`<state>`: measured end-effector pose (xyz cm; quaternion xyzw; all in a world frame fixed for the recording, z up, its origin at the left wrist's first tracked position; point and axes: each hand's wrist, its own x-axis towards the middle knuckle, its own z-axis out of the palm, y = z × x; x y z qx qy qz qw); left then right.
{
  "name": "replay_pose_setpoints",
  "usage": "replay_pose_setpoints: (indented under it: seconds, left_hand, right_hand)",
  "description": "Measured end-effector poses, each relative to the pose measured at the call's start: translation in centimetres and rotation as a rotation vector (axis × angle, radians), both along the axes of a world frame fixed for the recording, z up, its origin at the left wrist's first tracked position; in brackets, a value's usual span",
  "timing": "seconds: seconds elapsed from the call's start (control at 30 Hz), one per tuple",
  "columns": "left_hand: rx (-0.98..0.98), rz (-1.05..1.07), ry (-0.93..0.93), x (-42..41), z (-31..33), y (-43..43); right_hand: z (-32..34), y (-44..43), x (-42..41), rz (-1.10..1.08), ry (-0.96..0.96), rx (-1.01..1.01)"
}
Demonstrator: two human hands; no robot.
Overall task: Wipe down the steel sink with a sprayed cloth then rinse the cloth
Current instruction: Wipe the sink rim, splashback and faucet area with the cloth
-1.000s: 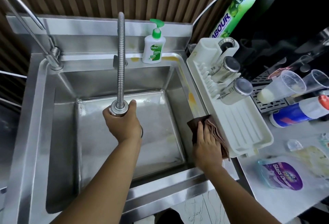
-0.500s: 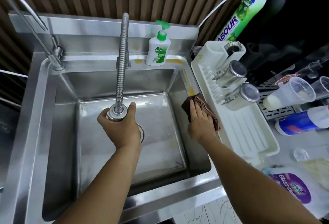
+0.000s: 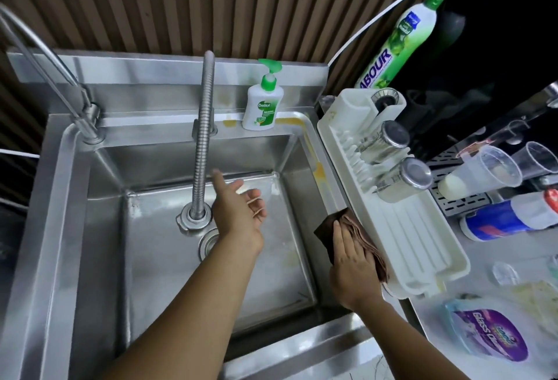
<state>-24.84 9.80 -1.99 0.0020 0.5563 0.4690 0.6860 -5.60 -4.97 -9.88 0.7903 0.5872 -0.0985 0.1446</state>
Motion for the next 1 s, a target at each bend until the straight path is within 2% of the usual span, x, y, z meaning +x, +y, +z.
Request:
replay_pose_setpoints:
  seconds: [0.23,0.33,0.53,0.73,0.8,0.87,1.0]
  left_hand:
    - [0.396,-0.009,0.568,0.2,1.2,7.2]
    - [0.438,-0.052,0.724,0.2,0.8,9.0]
    - [0.477,-0.087,0.899,-2.5,-0.5,11.0]
    - [0.633,-0.266,1.338,-5.4,-1.5,13.9]
    - [0.662,-0.357,1.335,-4.5,-1.8,14.8]
    - [0.61,-0.393,1.29,-3.5,-2.0,15.7]
    - [0.588,-0.395,1.402,-3.3,-2.9,16.6]
  right_hand:
    - [-0.2,7.4,0.4,0.022,0.007,0.077]
    - [0.1,10.0,0.4,0.037,0.016,0.06]
    - [-0.5,14.3,0.9,0.066,0.022,0.101]
    - [0.0,18.5,1.1,0.091,0.06,0.115]
    - [0.2,19.7,1.2,0.095,0.051,0.103]
    - [0.1,19.8,1.4,0.105,0.058,0.094]
    - [-0.6,16.5,1.4,0.077,0.063,0.124]
